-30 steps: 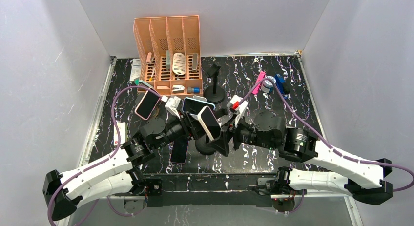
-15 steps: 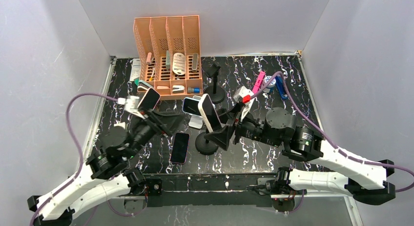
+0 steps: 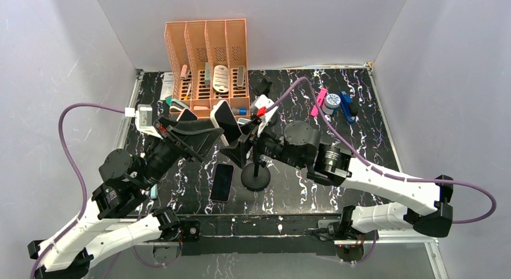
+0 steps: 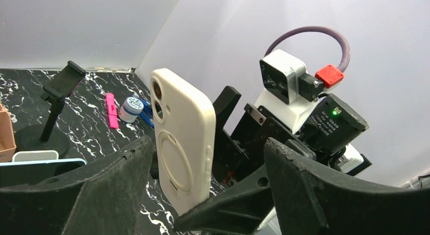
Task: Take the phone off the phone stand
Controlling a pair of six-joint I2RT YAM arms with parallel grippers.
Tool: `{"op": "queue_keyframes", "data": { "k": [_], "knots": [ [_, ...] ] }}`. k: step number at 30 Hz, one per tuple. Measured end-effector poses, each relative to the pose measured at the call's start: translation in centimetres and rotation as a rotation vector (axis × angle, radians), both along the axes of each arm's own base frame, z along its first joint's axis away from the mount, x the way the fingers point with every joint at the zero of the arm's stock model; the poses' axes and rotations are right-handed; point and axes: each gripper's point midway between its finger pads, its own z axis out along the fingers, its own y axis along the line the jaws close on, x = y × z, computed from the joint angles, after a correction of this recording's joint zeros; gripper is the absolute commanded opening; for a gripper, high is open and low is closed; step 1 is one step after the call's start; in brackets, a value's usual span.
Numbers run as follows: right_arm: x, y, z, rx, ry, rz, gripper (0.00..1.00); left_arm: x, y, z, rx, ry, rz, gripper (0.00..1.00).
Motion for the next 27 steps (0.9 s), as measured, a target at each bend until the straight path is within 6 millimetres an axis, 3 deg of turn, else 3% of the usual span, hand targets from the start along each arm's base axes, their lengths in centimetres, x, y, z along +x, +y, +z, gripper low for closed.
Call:
{"op": "queue_keyframes", "data": {
  "k": [7, 13, 20, 27],
  "knots": [
    [2.0, 0.9, 1.0, 0.027, -0.023, -0.091, 0.01, -0.2, 1.0, 0.2, 0.000, -0.014, 0.022, 0.71],
    [3.2, 1.3, 1.4, 0.031, -0.026, -0.151, 0.01, 1.5, 0.4, -1.7, 0.095, 0.039, 0.084, 0.65],
    [3.9, 1.3, 0.7, -0.003, -0.020, -0.193, 0.01, 3.3, -1.3, -3.0, 0.176, 0.075, 0.107, 0.46],
    [3.8, 1.3, 0.3, -0.020, -0.017, -0.198, 0.01, 4.4, -1.3, -4.0, 0.221, 0.102, 0.161, 0.28]
  ]
}}
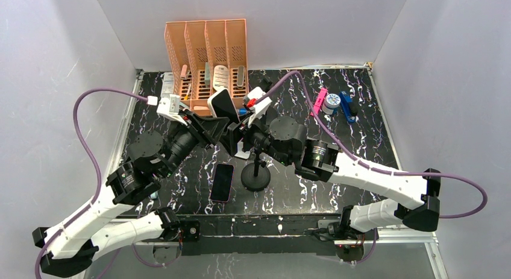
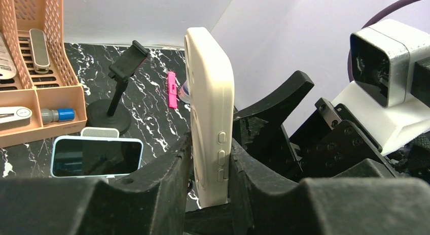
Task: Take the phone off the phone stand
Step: Remove the phone from the phone stand, then move the phone stand to the center of the board.
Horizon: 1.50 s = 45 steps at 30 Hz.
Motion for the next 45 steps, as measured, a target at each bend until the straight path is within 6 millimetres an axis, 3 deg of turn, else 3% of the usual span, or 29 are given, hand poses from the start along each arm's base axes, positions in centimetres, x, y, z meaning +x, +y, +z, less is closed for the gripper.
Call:
{"op": "queue_keyframes", "data": {
  "k": [3, 6, 7, 11, 14, 16, 17, 21, 26, 30, 33, 36, 40, 45],
  "knots": [
    [0.0, 0.0, -0.2, -0.008, 0.002, -0.003, 0.01, 0.3, -0.1, -0.2, 0.009, 0.002, 0.009, 0.22],
    [0.1, 0.0, -0.6, -0.019, 0.005, -0.007, 0.01, 0.4, -0.2, -0.3, 0.016, 0.003, 0.010, 0.00],
    [0.3, 0.0, -0.8, -0.028, 0.004, -0.013, 0.03, 0.4, -0.2, -0.4, 0.017, 0.006, 0.013, 0.00],
    [0.7, 0.2, -1.4, -0.066, 0.001, -0.025, 0.56, 0.7, 0.1, -1.0, 0.027, 0.020, 0.040, 0.00],
    [0.2, 0.2, -1.5, -0.085, 0.013, 0.001, 0.77, 0.4, 0.5, -1.0, 0.004, 0.016, 0.042, 0.00],
    [-0.1, 0.3, -1.4, -0.086, 0.020, 0.019, 0.96, 0.1, 0.7, -0.9, -0.016, 0.011, 0.036, 0.00],
    [-0.3, 0.4, -1.4, -0.085, 0.024, 0.029, 0.98, 0.0, 0.8, -0.9, -0.019, 0.009, 0.036, 0.00],
    [-2.0, -0.3, -0.5, -0.059, 0.058, 0.093, 0.99, 0.0, 1.8, -1.4, -0.011, 0.006, 0.066, 0.00],
    [-3.8, -2.3, 2.9, 0.010, 0.068, 0.143, 0.99, 0.0, 2.7, -1.5, -0.016, 0.010, 0.097, 0.00],
    [-5.2, -4.9, 5.2, 0.063, 0.049, 0.176, 0.99, -0.3, 3.4, -1.9, 0.001, 0.018, 0.104, 0.00],
    [-6.5, -7.7, 5.6, 0.102, 0.030, 0.199, 0.99, -1.2, 4.5, -2.7, 0.039, 0.025, 0.098, 0.00],
    [-7.5, -11.1, 4.0, 0.121, 0.019, 0.195, 0.97, -2.4, 6.2, -3.6, 0.084, 0.029, 0.089, 0.00],
    [-7.5, -14.2, 0.2, 0.122, 0.019, 0.145, 0.93, -4.1, 8.0, -4.6, 0.123, 0.019, 0.057, 0.00],
    [-6.2, -14.2, -5.4, 0.050, 0.052, 0.066, 0.86, -5.1, 7.5, -8.8, 0.214, 0.074, -0.011, 0.00]
  ]
}}
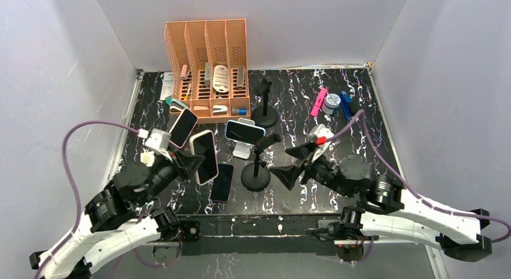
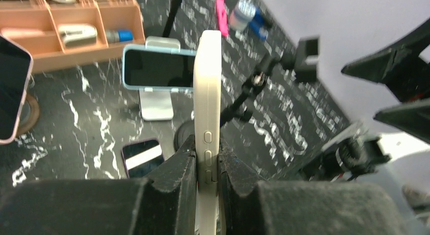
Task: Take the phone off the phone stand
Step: Move the phone stand to the center of the board.
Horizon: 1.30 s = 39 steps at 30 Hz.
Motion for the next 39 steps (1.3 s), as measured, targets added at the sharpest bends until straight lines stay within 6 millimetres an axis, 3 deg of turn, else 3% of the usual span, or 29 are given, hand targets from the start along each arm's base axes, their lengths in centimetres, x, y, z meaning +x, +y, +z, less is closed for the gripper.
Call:
{"op": "queue_keyframes", "data": {
  "k": [5, 9, 13, 17, 24, 35, 39],
  "knots": [
    [1.4, 1.1, -5.5, -0.095, 0.037, -0.062, 0.79, -0.4, -1.1, -6.1, 0.116, 0.106, -0.049, 0.00],
    [2.0, 1.2, -9.9, -0.104, 0.037, -0.098, 0.73, -0.6, -1.4, -8.9, 0.157, 0.144, -0.066, 0.00],
    [2.6, 1.5, -12.8, -0.090, 0.006, -0.120, 0.71, -0.6, -1.8, -10.3, 0.171, 0.150, -0.082, 0.00],
    [3.4, 2.8, -13.3, -0.068, -0.032, -0.129, 0.72, -0.3, -2.3, -10.9, 0.173, 0.137, -0.094, 0.00],
    [4.9, 4.8, -12.2, 0.012, -0.073, -0.151, 0.71, -0.1, -2.7, -12.6, 0.195, 0.139, -0.103, 0.00],
    [7.4, 5.6, -13.9, 0.003, -0.058, -0.212, 0.68, -0.1, -2.8, -11.5, 0.148, 0.107, -0.102, 0.00],
    [8.1, 6.3, -13.9, 0.011, -0.060, -0.219, 0.61, -0.1, -2.8, -11.4, 0.147, 0.106, -0.102, 0.00]
  ]
}}
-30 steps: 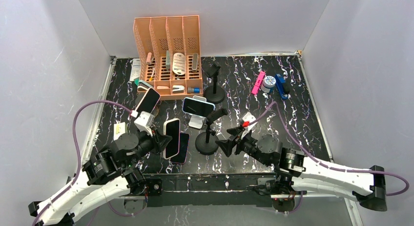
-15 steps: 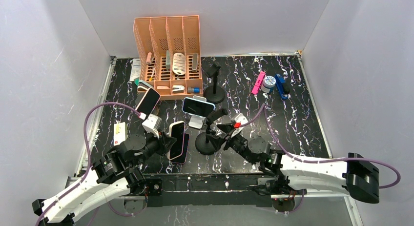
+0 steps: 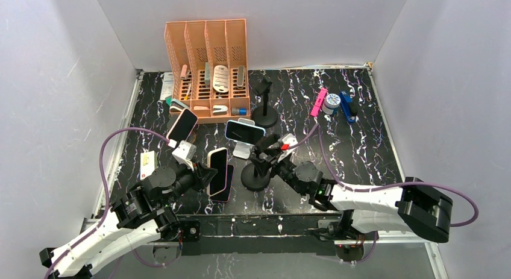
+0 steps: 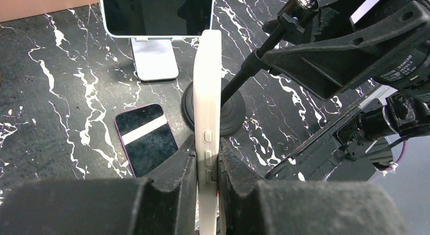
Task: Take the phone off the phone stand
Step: Move the phone stand to the center of the board.
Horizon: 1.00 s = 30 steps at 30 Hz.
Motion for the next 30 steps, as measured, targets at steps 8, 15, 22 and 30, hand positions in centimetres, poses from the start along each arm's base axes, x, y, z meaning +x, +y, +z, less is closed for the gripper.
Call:
{"op": "queue_keyframes", "data": {
  "k": [8, 15, 22, 30],
  "knots": [
    [1.4, 0.8, -0.5, 0.004, 0.005, -0.018, 0.33, 0.0, 0.0, 0.1, -0.003, -0.002, 0.000, 0.00],
    [1.8, 0.6, 0.1, -0.026, -0.037, -0.028, 0.10, -0.1, 0.1, 0.3, -0.013, -0.008, 0.000, 0.00],
    [1.8, -2.9, 1.4, -0.103, -0.066, -0.103, 0.01, -0.1, 0.1, 0.2, -0.016, -0.011, 0.000, 0.00],
    [5.7, -8.2, 4.3, -0.188, -0.126, -0.392, 0.01, -0.1, 0.0, 0.1, -0.019, -0.009, -0.005, 0.00]
  ]
}}
